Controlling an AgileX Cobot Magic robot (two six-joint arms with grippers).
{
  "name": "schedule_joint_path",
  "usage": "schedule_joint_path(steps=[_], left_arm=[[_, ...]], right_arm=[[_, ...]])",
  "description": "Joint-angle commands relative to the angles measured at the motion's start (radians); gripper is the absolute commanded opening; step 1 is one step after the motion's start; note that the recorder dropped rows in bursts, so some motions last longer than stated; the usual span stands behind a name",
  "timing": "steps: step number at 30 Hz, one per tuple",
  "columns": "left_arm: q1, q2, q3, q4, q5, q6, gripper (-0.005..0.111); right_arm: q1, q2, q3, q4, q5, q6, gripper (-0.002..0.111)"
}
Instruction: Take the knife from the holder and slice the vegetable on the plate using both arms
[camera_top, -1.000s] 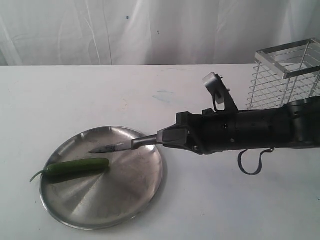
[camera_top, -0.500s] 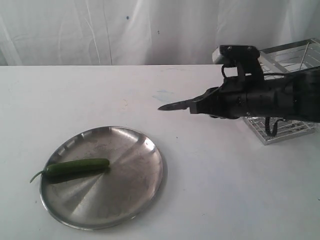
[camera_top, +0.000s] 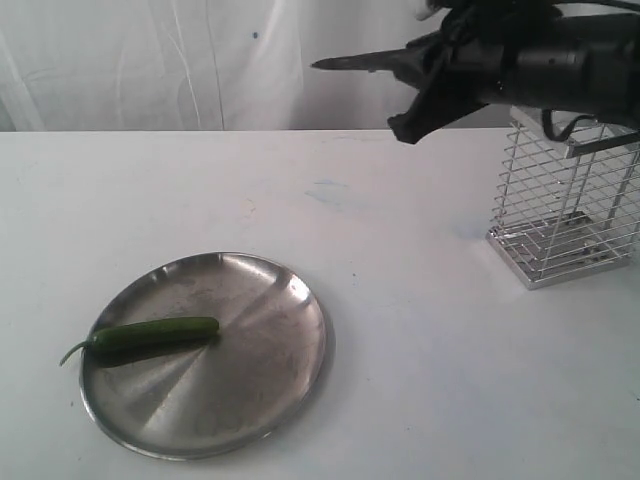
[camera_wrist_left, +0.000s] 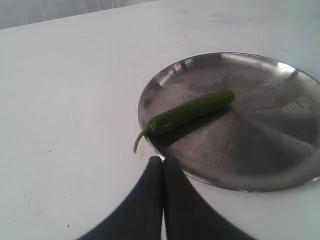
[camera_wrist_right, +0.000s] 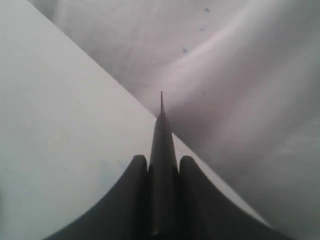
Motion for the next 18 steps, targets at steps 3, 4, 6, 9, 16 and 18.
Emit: schedule_joint_path(steps=[3,4,6,9,16,18], left_arm=[[0.003,-0.004,0.006,-0.009,-0.006,-0.001,0.000],[0.003,-0.004,0.006,-0.009,-0.006,-0.001,0.000],[0.003,-0.004,0.006,-0.009,-0.006,-0.001,0.000],[0.003,-0.004,0.006,-0.009,-0.008,-0.001,0.000],[0.003,-0.004,0.006,-0.009,-0.007,-0.001,0.000],[0.003,-0.004,0.006,-0.009,-0.007,-0.001,0.000]], right_arm=[[-0.002,-0.006,-0.035,-0.106,-0.465,-0.023,0.000],[-0.002,-0.006,-0.047,-0.106,-0.510,0.010,0.000],[-0.002,-0.006,-0.072,-0.106,-0.629,0.129,0.000],[-0.027,-0.006,-0.090,-0.106,-0.783,0.399,0.000],[-0.198,-0.032,-0.048,-0.047,-0.642,1.196,0.000],[-0.263,-0.044,-0.030,-0.143,-0.472,1.503,0.000]])
